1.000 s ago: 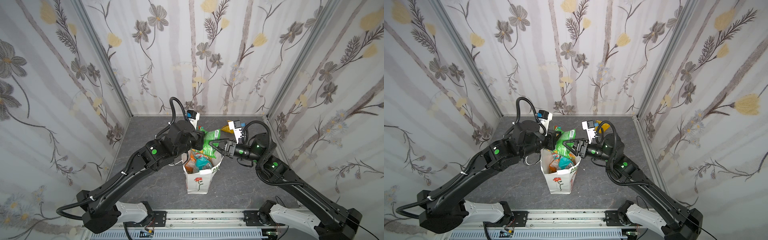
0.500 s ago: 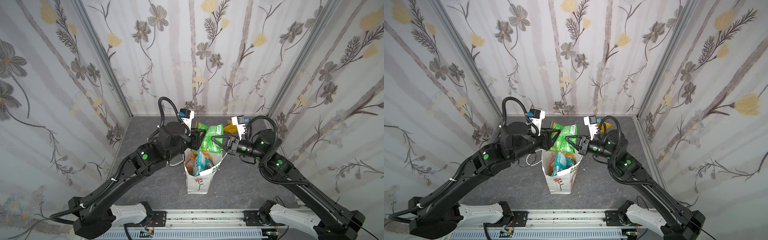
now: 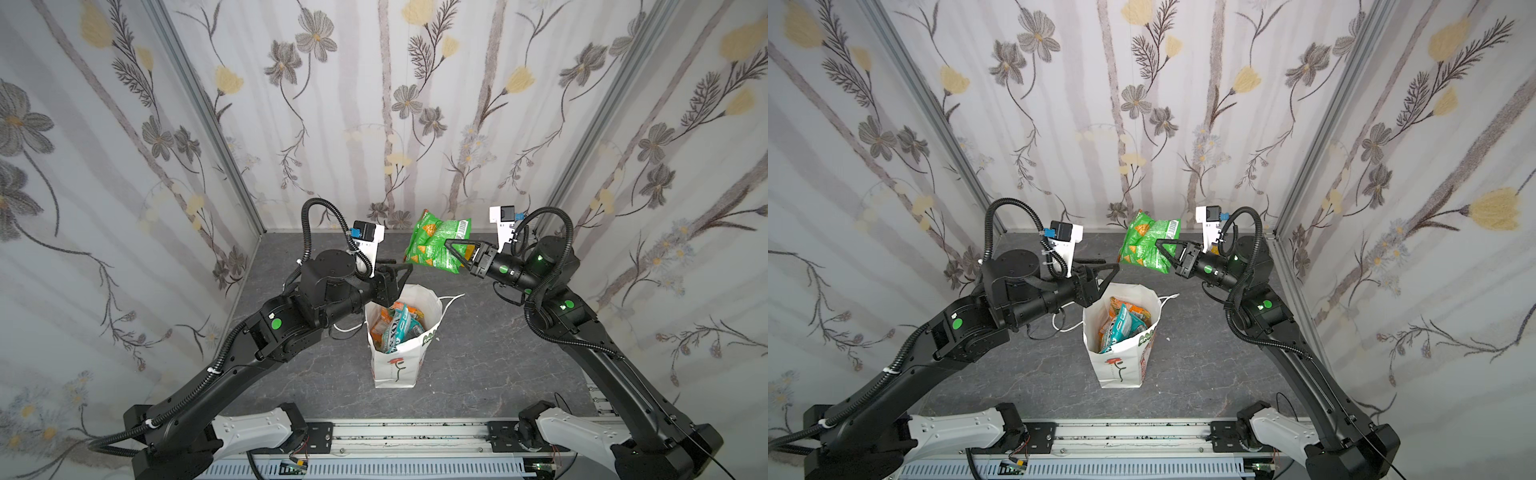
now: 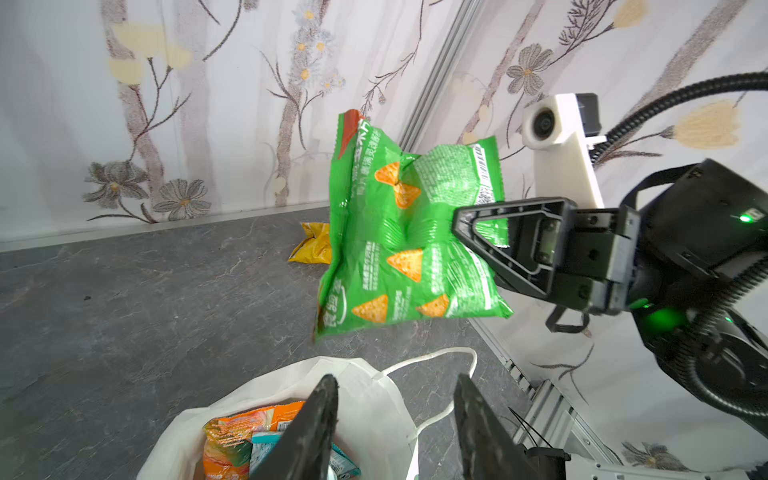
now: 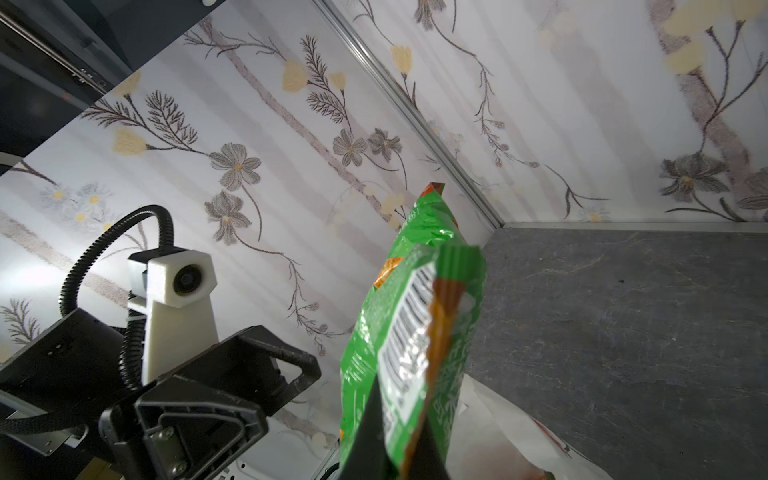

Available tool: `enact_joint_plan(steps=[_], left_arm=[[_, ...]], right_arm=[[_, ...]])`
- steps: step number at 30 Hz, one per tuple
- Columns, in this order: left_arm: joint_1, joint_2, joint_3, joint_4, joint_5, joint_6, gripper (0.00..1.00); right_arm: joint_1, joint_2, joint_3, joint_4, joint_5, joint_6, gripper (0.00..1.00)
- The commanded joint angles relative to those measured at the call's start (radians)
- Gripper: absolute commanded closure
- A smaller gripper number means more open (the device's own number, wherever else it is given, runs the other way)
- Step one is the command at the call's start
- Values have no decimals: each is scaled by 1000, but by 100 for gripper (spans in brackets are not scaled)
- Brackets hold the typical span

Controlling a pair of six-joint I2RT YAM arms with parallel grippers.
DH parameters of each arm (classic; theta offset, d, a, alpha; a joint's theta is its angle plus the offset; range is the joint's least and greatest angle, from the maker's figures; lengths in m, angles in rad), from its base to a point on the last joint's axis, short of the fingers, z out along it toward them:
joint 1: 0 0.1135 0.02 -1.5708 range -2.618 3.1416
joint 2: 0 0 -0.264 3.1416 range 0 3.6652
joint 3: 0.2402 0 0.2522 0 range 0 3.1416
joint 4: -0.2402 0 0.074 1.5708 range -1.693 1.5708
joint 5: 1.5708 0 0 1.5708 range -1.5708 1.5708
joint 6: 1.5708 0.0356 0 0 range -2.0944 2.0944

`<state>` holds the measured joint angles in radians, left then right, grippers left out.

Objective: Take the snacks out of the paper bag
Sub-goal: 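Lift the green chip packet out of the bag with the right gripper, then carry the green packet beside the yellow packet and release it with the right gripper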

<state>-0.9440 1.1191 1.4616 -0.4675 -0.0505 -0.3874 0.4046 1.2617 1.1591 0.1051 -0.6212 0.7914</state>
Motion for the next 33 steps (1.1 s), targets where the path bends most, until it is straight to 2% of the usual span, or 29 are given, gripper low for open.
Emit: enact_joint_plan(steps=[1, 4, 11, 21, 28, 33], left_arm=[[-5, 7, -1, 65, 90, 16, 50], [-19, 25, 0, 57, 124, 26, 46], [-78, 68, 36, -14, 123, 75, 41], [-203, 92, 60, -28, 103, 81, 20], [-282, 122, 73, -17, 27, 86, 7], [-298, 120, 59, -31, -49, 73, 1]], right_arm=[[-68, 30, 4, 63, -29, 16, 100], [-152, 60, -11, 105, -56, 45, 100], [-347, 163, -41, 179, -113, 100, 100], [-555, 379, -72, 282, -155, 190, 99], [-634, 558, -37, 345, -72, 234, 100], [-672, 703, 57, 326, -44, 232, 100]])
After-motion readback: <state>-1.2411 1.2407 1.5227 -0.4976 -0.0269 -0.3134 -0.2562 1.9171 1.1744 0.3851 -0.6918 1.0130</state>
